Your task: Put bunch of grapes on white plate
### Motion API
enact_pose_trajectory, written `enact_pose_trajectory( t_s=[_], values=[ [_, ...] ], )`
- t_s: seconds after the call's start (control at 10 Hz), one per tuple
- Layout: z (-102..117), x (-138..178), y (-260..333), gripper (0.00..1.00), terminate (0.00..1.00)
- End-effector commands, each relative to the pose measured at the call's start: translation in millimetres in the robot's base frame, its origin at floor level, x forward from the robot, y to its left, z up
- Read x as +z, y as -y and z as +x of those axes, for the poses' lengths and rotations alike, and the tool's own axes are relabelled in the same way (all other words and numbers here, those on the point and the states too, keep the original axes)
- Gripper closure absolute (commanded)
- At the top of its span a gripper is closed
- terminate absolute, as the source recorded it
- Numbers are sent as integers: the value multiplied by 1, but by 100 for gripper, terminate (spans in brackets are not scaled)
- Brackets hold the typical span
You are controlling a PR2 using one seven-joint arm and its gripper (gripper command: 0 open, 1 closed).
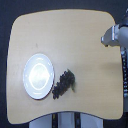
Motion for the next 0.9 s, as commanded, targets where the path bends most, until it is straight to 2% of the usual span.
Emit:
enact_pose_trajectory(
  t_s=[0.0, 0.5, 0.8],
  values=[
    [0, 0, 0, 0, 0],
    [-4, -14, -27, 0, 0],
    [-27, -24, -62, 0, 0]
  ],
)
